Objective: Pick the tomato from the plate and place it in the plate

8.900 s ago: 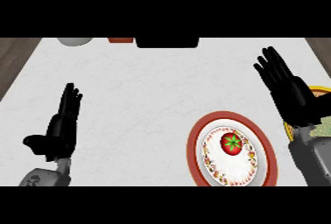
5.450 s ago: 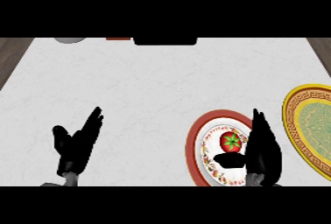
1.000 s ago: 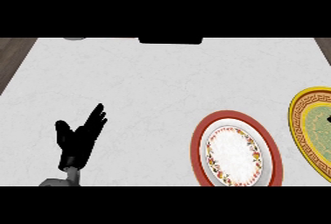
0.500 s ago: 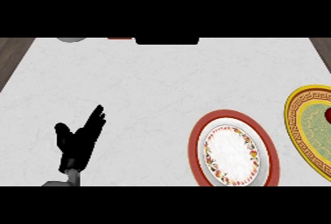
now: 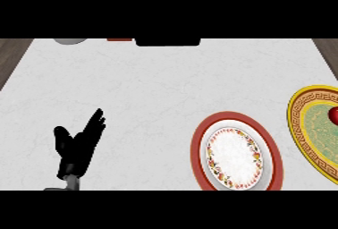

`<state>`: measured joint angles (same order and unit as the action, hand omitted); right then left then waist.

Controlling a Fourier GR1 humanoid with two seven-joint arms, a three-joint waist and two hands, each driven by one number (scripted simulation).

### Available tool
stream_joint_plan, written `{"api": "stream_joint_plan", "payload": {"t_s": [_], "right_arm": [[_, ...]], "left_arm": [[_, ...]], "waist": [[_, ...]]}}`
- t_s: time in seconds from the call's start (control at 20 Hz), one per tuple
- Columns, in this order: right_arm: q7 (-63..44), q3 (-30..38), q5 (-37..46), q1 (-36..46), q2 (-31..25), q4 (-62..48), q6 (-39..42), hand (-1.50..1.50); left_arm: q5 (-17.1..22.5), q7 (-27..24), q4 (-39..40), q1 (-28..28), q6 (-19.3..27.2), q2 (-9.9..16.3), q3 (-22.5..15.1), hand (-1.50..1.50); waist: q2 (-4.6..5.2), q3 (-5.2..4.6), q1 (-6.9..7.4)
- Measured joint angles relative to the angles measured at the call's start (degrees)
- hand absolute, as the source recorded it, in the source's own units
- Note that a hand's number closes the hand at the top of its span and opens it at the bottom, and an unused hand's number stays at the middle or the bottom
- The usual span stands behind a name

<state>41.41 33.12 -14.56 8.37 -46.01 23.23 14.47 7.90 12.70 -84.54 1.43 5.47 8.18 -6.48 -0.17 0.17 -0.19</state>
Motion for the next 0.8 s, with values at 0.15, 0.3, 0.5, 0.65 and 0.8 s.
{"api": "stream_joint_plan", "payload": {"t_s": [0.15, 0.3, 0.5, 0.65, 0.8], "right_arm": [[2.57, -0.51, 0.07, -4.15, -0.08, 0.83, 3.69, -1.50], [3.99, -1.18, 0.54, -8.59, -0.01, 2.77, 4.43, -1.50], [5.41, -1.70, 1.06, -14.00, 0.56, 5.53, 3.75, -1.50], [5.22, -1.98, 0.78, -17.37, 1.96, 9.67, 2.96, -1.50], [5.81, -1.76, 0.53, -20.76, 3.18, 12.33, 2.69, -1.50]], "left_arm": [[-0.15, -0.83, -0.54, 0.90, -0.37, -0.25, 0.05, 0.00], [-0.23, -1.55, -0.45, 1.28, -0.76, -0.35, 0.42, 0.00], [-0.55, -1.82, 0.57, 0.79, -1.03, -0.81, 0.86, 0.00], [-0.42, -2.50, 1.38, 0.35, -1.59, -1.07, 1.48, 0.00], [-0.96, -0.94, 0.78, -0.05, -1.26, -1.51, 1.27, 0.00]], "waist": [[-0.06, -0.01, -0.04], [-0.12, -0.07, -0.15], [-0.17, -0.03, -0.18], [-0.24, -0.02, -0.17], [-0.21, -0.03, -0.14]]}}
